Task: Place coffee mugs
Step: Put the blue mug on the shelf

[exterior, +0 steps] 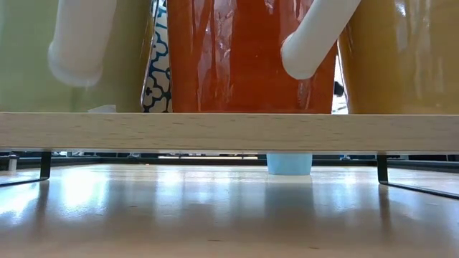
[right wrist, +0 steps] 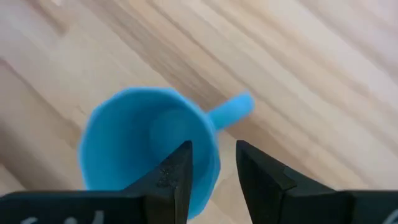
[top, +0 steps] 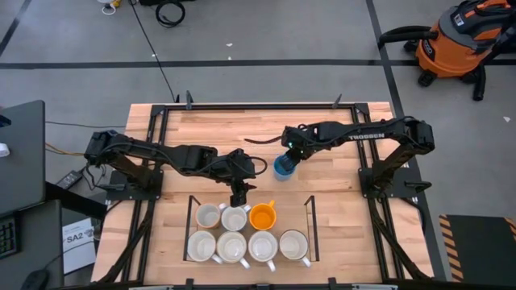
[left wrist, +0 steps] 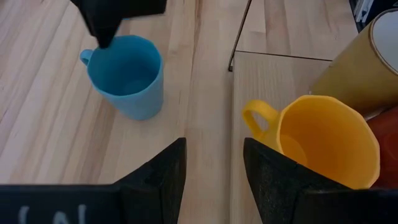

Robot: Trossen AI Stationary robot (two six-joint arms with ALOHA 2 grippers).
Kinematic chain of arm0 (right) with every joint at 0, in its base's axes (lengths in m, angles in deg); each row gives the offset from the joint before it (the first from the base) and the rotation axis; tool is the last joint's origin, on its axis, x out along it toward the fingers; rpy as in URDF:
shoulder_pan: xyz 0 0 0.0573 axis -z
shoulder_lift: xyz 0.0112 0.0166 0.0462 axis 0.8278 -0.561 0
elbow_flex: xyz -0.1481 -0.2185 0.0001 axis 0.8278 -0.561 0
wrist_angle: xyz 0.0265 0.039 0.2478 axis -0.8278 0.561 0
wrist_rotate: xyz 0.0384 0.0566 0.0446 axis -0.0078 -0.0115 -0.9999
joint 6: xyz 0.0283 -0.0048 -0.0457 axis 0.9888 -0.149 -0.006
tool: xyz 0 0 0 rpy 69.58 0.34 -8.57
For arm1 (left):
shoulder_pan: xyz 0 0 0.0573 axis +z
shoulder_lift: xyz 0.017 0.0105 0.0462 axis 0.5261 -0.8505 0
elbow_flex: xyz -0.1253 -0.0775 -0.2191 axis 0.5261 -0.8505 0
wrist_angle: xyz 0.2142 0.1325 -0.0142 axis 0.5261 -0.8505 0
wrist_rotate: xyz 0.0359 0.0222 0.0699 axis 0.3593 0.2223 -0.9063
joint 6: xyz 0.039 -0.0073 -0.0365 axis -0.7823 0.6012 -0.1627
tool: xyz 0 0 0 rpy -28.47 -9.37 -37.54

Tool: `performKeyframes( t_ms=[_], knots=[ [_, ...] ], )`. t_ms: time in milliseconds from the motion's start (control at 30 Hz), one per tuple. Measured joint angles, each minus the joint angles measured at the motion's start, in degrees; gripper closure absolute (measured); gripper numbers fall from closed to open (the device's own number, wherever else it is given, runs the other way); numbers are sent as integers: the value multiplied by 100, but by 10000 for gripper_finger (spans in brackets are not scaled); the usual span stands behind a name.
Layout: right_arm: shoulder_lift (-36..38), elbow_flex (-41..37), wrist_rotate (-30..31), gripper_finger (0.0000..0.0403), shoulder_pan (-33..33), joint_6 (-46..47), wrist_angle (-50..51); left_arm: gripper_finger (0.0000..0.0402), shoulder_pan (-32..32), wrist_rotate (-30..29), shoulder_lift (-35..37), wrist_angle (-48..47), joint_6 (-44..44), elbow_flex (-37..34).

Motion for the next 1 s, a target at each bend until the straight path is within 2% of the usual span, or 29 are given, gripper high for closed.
performKeyframes(
  t_ms=[200, 467, 733, 833, 1000],
  knots=[
    [10, 477, 3, 275, 181, -1213, -12, 235, 0, 0, 0, 0, -7, 0],
    [8, 362, 1, 275, 228, -2347, -494, 235, 1, 0, 0, 0, -20, 0],
    [-1, -145, -20, 275, 226, -2523, -643, 235, 0, 0, 0, 1, -20, 0],
    [-1, -284, -253, 275, 226, -2522, -724, 235, 2, 0, 0, 2, -20, 0],
    [-1, -548, -298, 275, 226, -2523, -1220, 235, 1, 0, 0, 2, -19, 0]
  ],
)
